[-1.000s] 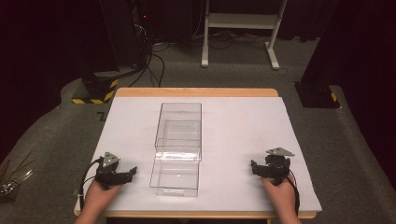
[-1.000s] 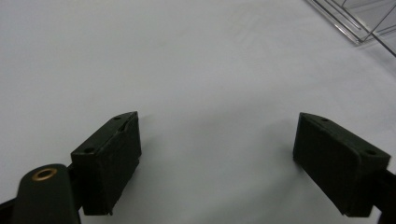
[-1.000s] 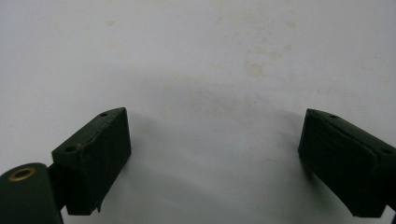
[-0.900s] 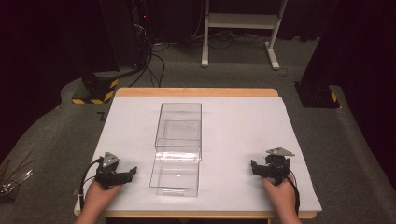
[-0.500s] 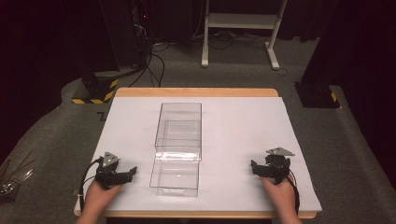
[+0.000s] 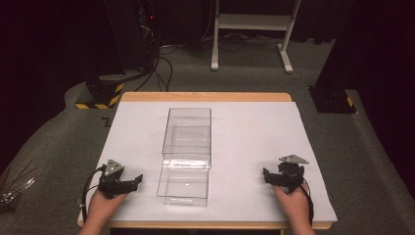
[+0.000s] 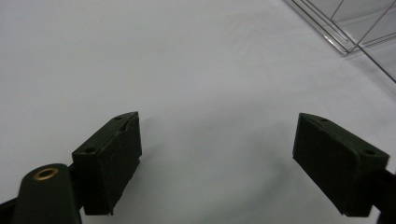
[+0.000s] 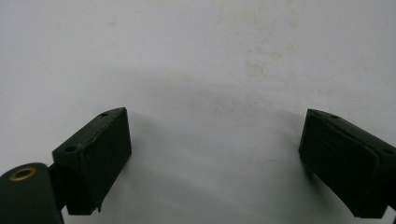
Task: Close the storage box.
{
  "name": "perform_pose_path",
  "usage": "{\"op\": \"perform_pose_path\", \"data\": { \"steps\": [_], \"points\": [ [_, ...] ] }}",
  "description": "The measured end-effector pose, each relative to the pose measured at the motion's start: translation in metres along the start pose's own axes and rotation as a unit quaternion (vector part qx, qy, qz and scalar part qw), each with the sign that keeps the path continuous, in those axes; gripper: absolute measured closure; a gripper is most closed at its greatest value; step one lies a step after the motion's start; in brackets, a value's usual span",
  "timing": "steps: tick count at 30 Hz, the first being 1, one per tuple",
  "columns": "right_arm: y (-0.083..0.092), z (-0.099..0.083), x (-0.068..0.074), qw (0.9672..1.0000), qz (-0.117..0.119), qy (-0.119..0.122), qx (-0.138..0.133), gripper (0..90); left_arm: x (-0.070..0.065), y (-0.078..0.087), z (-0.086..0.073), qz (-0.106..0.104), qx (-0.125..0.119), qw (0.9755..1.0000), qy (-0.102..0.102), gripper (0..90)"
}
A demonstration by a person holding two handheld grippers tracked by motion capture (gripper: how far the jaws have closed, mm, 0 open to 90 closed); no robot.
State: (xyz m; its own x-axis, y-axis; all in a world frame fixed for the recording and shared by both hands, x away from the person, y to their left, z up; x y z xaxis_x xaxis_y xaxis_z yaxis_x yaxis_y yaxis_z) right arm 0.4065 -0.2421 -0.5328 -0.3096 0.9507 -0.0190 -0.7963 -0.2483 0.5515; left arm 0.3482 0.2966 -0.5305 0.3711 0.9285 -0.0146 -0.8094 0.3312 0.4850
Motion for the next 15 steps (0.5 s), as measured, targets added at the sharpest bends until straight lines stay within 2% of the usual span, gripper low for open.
{"op": "perform_pose_path", "data": {
  "steps": [4, 6, 11, 15],
  "points": [
    [0.000, 0.000, 0.000, 1.0000, 0.000, 0.000, 0.000, 8.9, -0.005, 0.005, 0.002, -0.010, -0.006, 0.9998, -0.013, 16.0],
    [0.000, 0.000, 0.000, 1.0000, 0.000, 0.000, 0.000, 8.9, -0.007, 0.007, 0.006, -0.016, -0.017, 0.9996, -0.016, 16.0],
    [0.000, 0.000, 0.000, 1.0000, -0.001, 0.000, -0.001, 8.9, -0.013, 0.012, 0.015, -0.027, -0.038, 0.9988, -0.015, 16.1],
    [0.000, 0.000, 0.000, 1.0000, 0.000, -0.001, -0.001, 8.9, -0.019, 0.016, 0.021, -0.032, -0.051, 0.9979, -0.022, 16.0]
  ]
}}
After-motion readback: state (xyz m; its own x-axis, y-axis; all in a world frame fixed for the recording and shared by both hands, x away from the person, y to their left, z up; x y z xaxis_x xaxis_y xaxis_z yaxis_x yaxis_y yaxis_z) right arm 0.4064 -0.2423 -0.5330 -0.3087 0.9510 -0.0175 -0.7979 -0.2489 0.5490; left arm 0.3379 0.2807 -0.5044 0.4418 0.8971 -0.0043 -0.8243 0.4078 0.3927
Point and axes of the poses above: each handheld gripper's, and its own axes: y roughly backward along the jaws, z roughly out of its top, x roughly to its left, the point moved 4 cm from there along -y, roughly forward along the jaws, and after that the axes turned 12 degrees about -x, right-handed, at the moved point
